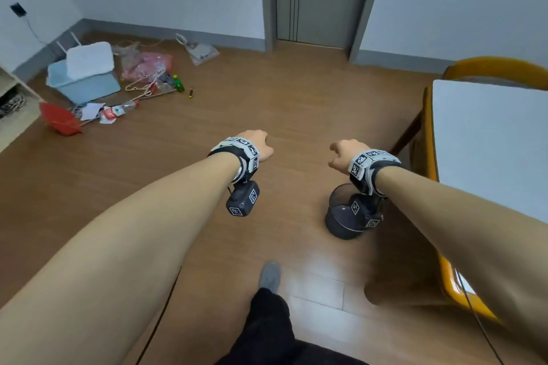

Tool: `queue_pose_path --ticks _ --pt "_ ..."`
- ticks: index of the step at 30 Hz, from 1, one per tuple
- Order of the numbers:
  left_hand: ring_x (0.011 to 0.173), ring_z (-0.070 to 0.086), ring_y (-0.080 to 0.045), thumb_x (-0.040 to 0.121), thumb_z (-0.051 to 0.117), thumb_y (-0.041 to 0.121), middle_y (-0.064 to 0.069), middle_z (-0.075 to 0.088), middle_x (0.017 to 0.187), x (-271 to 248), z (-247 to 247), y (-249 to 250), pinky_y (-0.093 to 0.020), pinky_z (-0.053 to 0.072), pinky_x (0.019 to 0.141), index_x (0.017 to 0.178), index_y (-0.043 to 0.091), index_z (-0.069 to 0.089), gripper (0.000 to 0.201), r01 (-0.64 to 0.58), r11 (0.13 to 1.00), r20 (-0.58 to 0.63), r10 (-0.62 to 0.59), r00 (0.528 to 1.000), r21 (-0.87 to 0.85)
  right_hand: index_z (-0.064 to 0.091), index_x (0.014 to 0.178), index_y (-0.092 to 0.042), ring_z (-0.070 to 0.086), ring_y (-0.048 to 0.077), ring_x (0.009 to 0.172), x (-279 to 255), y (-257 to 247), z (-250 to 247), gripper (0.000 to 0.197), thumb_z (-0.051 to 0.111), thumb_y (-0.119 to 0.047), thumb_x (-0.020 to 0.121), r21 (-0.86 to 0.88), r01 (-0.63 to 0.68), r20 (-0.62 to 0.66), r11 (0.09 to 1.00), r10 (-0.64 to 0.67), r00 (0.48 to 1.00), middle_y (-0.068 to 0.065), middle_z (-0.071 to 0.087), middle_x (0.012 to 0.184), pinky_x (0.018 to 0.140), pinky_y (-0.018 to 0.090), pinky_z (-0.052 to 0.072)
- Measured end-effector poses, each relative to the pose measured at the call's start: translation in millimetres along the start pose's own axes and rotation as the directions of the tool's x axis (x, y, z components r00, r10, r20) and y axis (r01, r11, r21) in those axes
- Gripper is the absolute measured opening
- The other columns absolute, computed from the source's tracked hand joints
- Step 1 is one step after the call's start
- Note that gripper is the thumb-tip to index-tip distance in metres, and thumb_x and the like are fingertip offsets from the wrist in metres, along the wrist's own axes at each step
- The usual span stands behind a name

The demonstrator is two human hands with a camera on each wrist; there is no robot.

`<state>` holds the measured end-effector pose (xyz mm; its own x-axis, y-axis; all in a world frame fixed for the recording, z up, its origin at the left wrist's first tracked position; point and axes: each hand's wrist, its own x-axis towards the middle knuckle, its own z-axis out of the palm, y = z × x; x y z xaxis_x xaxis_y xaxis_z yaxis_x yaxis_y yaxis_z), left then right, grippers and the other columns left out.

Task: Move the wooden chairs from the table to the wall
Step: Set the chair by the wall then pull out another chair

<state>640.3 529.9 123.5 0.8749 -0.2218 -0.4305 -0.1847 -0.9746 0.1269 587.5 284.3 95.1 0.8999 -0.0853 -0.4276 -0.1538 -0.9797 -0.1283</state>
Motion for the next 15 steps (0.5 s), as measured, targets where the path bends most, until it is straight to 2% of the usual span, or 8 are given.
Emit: queue_pose_path --ticks 4,8,15 --pt "0.112 0.060 -0.032 0.087 0.055 0.033 -0.009 0.062 0.131 121.1 -60.7 7.5 -0.032 0.047 0.082 0.140 0.018 0.052 0.055 -0.069 0.998 0.009 0.069 0.998 0.002 0.055 0.142 -0.019 0.062 0.033 0.117 99.5 5.3 -54.4 0.056 0.062 -0.035 0.089 0.055 -0.087 -0.016 0.995 0.088 0.996 0.012 0.064 0.133 0.095 0.038 0.052" --pt "0.109 0.061 -0.032 0.087 0.054 0.035 -0.010 0.062 0.129 218.6 -117.9 28.7 -0.034 0.049 0.084 0.137 0.017 0.053 0.053 -0.130 0.991 0.032 0.128 0.991 0.041 0.053 0.144 -0.019 0.061 0.033 0.119 177.3 18.1 -105.9 0.058 0.062 -0.035 0.089 0.122 -0.151 -0.031 0.981 0.156 0.987 0.011 0.063 0.135 0.095 0.037 0.050" --pt "0.109 0.061 -0.031 0.091 0.052 0.034 -0.010 0.062 0.130 394.2 -186.7 91.5 -0.034 0.048 0.083 0.140 0.017 0.052 0.052 -0.236 0.968 0.033 0.234 0.972 0.081 0.053 0.144 -0.021 0.061 0.032 0.120 326.6 79.2 -177.6 0.058 0.062 -0.037 0.089 0.210 -0.268 -0.034 0.940 0.281 0.959 0.009 0.061 0.138 0.097 0.038 0.050"
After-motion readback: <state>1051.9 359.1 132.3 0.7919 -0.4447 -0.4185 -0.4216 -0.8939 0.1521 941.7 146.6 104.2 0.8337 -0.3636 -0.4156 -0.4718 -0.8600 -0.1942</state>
